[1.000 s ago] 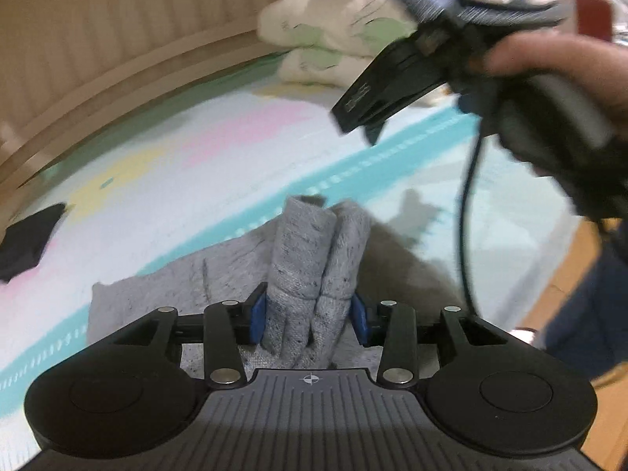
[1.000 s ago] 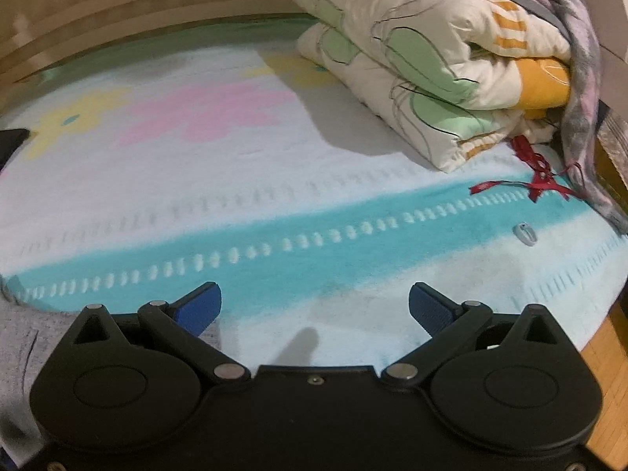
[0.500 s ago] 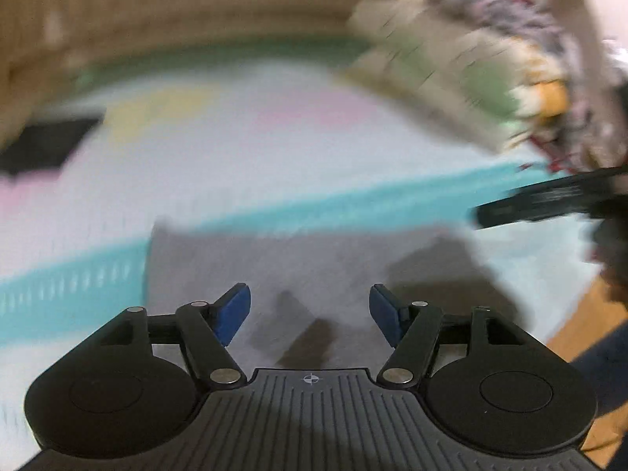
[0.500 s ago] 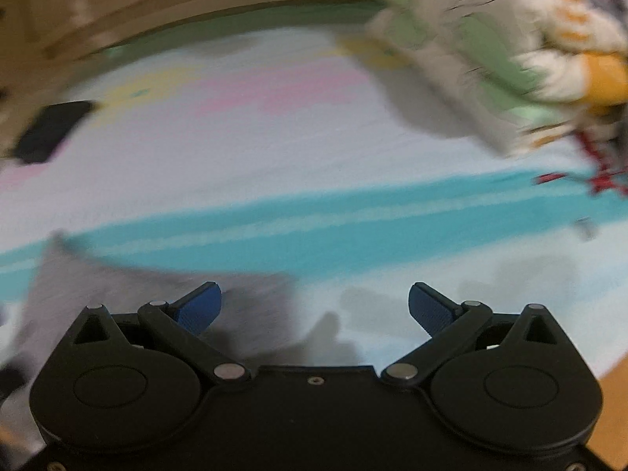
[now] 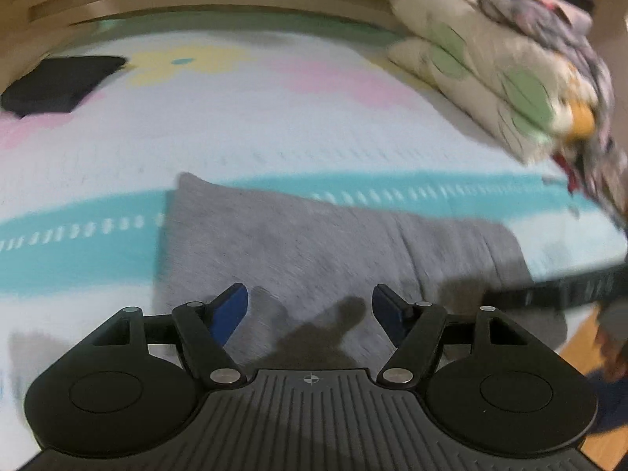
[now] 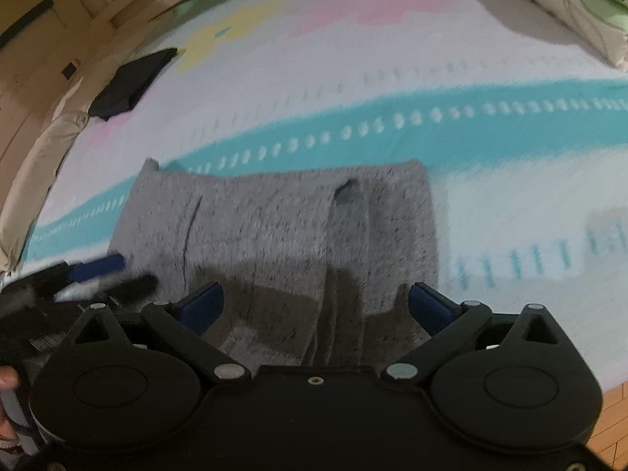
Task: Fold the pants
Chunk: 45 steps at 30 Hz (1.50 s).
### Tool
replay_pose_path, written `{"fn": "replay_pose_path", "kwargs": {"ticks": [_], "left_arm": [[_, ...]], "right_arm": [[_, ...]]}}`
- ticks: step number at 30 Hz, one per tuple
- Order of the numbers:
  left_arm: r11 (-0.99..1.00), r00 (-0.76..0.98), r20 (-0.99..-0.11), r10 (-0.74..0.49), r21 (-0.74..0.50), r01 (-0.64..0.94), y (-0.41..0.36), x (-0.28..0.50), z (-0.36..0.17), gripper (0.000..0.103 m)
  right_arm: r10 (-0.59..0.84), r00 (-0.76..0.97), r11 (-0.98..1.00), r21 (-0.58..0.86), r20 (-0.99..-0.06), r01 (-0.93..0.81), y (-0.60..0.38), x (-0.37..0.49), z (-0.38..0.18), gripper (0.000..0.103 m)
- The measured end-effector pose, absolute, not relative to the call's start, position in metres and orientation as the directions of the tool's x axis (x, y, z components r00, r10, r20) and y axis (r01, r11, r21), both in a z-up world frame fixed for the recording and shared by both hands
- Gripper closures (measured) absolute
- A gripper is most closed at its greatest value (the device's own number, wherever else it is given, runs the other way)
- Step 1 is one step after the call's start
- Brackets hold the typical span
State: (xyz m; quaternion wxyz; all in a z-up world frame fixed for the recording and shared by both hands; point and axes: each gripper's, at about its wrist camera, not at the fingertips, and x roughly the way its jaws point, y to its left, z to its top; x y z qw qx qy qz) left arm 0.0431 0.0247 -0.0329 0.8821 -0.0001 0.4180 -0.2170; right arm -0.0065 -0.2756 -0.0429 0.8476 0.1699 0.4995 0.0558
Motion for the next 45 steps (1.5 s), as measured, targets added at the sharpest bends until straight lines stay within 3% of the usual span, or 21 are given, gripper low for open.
{"fn": "replay_pose_path", "kwargs": {"ticks": [6, 8, 9, 12, 17, 21, 24, 26, 28, 30, 33, 38, 42, 45], "left_arm": [[0.941, 0.568, -0.750, -0.339, -0.270, 0.205, 0.062, 0.066, -0.034, 0.034], [0.942, 0.565, -0.756, -0.331, -0.295, 0.158, 0.070, 0.070, -0.036, 0.034], [0.942, 0.566, -0.757, -0.328, -0.305, 0.138, 0.074, 0.072, -0.036, 0.034], [0.944, 0.578, -0.752, -0.316, -0.311, 0.112, 0.082, 0.071, -0.034, 0.034], [0.945, 0.582, -0.746, -0.324, -0.291, 0.152, 0.079, 0.069, -0.030, 0.034], [0.944, 0.523, -0.787, -0.327, -0.253, 0.210, 0.064, 0.068, -0.041, 0.034], [0.954, 0.497, -0.821, -0.281, -0.182, 0.238, 0.050, 0.067, -0.055, 0.033], [0.956, 0.489, -0.831, -0.267, -0.164, 0.244, 0.045, 0.068, -0.063, 0.033], [0.958, 0.493, -0.827, -0.269, -0.175, 0.229, 0.047, 0.069, -0.065, 0.029], [0.955, 0.480, -0.829, -0.287, -0.207, 0.213, 0.052, 0.071, -0.066, 0.028], [0.949, 0.470, -0.826, -0.312, -0.248, 0.194, 0.058, 0.074, -0.068, 0.027], [0.944, 0.473, -0.818, -0.327, -0.260, 0.203, 0.060, 0.074, -0.071, 0.024], [0.936, 0.481, -0.803, -0.351, -0.280, 0.215, 0.057, 0.076, -0.074, 0.009], [0.933, 0.474, -0.806, -0.355, -0.273, 0.235, 0.051, 0.079, -0.075, 0.007]], "right_arm": [[0.290, 0.473, 0.924, 0.373, -0.832, 0.089, -0.274, 0.000, -0.056, 0.005], [0.295, 0.482, 0.925, 0.374, -0.825, 0.073, -0.273, -0.001, -0.054, 0.031], [0.315, 0.488, 0.921, 0.386, -0.814, 0.051, -0.271, -0.001, -0.052, 0.057], [0.315, 0.512, 0.923, 0.384, -0.799, 0.031, -0.265, -0.006, -0.035, 0.078], [0.287, 0.624, 0.938, 0.346, -0.727, -0.029, -0.263, -0.026, 0.004, 0.085], [0.174, 0.545, 0.970, 0.238, -0.820, 0.048, -0.266, -0.015, -0.019, 0.085], [0.126, 0.467, 0.977, 0.190, -0.875, 0.093, -0.263, -0.004, -0.046, 0.081], [0.099, 0.474, 0.982, 0.163, -0.875, 0.095, -0.260, -0.005, -0.043, 0.068], [0.031, 0.479, 0.989, 0.097, -0.877, 0.115, -0.258, -0.005, -0.041, 0.025], [-0.043, 0.488, 0.986, 0.042, -0.872, 0.161, -0.261, -0.006, -0.041, 0.009], [0.028, 0.490, 0.977, 0.127, -0.871, 0.169, -0.274, -0.006, -0.045, 0.010], [0.182, 0.446, 0.917, 0.314, -0.877, 0.245, -0.302, -0.002, -0.064, 0.000], [0.255, 0.489, 0.856, 0.430, -0.834, 0.287, -0.316, -0.006, -0.071, 0.000], [0.275, 0.536, 0.812, 0.491, -0.798, 0.314, -0.325, -0.012, -0.074, 0.000]]}}
